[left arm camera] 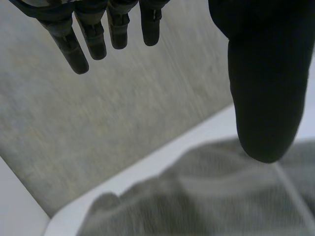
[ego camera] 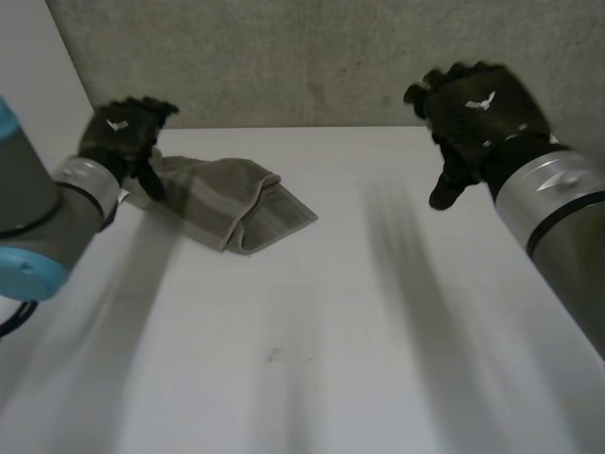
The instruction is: Fold the laundry
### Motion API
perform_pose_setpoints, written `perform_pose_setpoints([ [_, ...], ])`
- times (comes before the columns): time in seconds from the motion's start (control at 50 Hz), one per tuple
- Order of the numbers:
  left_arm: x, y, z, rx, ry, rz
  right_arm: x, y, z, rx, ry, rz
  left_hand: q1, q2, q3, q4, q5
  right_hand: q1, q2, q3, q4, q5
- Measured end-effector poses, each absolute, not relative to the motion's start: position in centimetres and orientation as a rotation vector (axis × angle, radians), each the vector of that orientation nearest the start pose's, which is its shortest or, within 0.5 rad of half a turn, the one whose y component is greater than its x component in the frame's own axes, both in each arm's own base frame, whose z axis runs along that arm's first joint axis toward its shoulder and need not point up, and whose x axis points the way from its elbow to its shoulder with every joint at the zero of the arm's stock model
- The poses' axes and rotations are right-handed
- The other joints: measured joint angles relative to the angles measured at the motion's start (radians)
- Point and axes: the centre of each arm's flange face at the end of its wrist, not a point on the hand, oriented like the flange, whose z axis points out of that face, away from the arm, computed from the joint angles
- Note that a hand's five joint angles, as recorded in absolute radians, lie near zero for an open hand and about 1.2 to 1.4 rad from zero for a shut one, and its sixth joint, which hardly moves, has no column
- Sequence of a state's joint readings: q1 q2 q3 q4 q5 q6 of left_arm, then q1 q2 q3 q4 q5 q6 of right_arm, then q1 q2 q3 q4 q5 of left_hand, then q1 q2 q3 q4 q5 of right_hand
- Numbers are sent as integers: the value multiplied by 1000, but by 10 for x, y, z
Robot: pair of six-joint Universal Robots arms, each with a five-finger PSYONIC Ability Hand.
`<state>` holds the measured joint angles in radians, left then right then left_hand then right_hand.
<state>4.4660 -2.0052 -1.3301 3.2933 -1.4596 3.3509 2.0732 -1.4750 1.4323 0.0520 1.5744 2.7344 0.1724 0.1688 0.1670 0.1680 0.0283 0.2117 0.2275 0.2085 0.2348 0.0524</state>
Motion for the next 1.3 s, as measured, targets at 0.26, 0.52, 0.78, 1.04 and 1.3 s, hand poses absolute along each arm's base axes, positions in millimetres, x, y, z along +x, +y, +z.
perform_pose_setpoints([
  [0.26,-262,-397,153,892,2229,-2187,282,-245,271,-1044,2086,-2019,44,0,47,46,4,0,0,0,0,0],
  [0.52,-274,-422,108,1058,2150,-2112,285,-250,254,-1104,2125,-1977,261,0,264,264,228,0,0,0,0,0],
  [0.78,-278,-421,107,1103,2149,-2132,287,-252,243,-1124,2151,-1940,507,0,502,501,466,0,0,0,0,0],
  [1.04,-282,-421,101,1152,2162,-2139,288,-252,239,-1131,2157,-1927,433,0,444,441,407,0,0,0,0,0],
  [1.3,-283,-419,99,1166,2179,-2118,288,-252,239,-1131,2155,-1927,279,0,285,284,247,0,0,0,0,0],
])
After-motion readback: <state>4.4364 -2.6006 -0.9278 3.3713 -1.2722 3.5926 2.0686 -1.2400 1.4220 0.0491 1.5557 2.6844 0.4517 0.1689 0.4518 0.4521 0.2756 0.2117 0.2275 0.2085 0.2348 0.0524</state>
